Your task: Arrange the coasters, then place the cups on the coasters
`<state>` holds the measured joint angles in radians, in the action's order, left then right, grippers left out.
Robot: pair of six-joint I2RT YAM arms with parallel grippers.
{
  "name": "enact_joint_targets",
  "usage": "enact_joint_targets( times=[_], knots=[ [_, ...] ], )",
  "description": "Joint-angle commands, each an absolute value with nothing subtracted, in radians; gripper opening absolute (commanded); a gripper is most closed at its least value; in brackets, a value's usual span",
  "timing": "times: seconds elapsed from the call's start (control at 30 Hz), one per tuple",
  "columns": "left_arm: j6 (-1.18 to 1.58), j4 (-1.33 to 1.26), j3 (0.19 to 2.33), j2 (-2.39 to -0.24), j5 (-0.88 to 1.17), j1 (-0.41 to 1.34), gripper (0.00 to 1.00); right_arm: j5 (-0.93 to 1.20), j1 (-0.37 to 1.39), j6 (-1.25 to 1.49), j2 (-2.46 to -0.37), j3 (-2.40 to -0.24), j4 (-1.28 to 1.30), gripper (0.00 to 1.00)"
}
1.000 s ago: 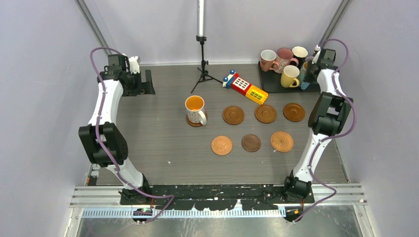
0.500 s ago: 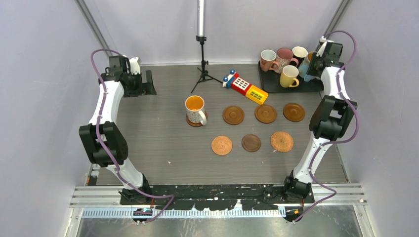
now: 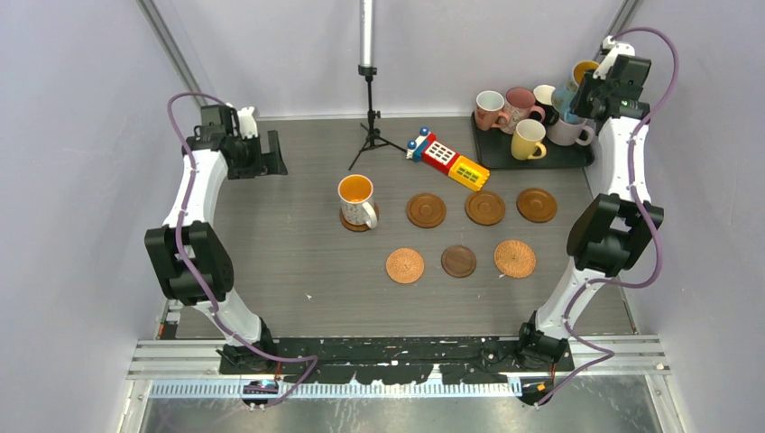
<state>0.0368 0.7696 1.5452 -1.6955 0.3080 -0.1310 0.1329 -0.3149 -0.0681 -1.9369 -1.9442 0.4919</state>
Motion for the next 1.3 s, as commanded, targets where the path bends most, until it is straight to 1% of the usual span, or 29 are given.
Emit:
enact_joint_targets(
  times=[0.0,0.13,0.27,0.4,0.63,0.8,0.97,1.17,1.27],
  knots=[
    [0.014,0.726,1.522,-1.643,0.333,-0.135,1.00,0.206,-0.264,-0.068,-1.770,-2.014,0.379,0.00],
    [0.005,0.724,1.500,-1.619,0.330,-0.135,1.00,0.234,-0.196,-0.081,-1.694,-1.942,0.380,0.00],
    [0.005,0.727,1.487,-1.600,0.333,-0.137,1.00,0.259,-0.103,-0.084,-1.602,-1.816,0.362,0.00],
    [0.005,0.741,1.481,-1.583,0.331,-0.137,1.00,0.266,0.031,-0.094,-1.499,-1.651,0.330,0.00],
    [0.010,0.747,1.465,-1.564,0.341,-0.137,1.00,0.252,0.222,-0.132,-1.351,-1.320,0.175,0.00],
    [0.005,0.764,1.462,-1.547,0.333,-0.137,1.00,0.236,0.318,-0.133,-1.306,-1.140,0.099,0.00],
    [-0.024,0.777,1.445,-1.529,0.318,-0.137,1.00,0.203,0.379,-0.151,-1.289,-1.015,0.029,0.00],
    [-0.025,0.787,1.437,-1.516,0.305,-0.137,1.00,0.214,0.408,-0.202,-1.321,-0.922,-0.085,0.00],
    [-0.027,0.788,1.436,-1.514,0.302,-0.137,1.00,0.219,0.410,-0.213,-1.350,-0.911,-0.108,0.00]
  ],
)
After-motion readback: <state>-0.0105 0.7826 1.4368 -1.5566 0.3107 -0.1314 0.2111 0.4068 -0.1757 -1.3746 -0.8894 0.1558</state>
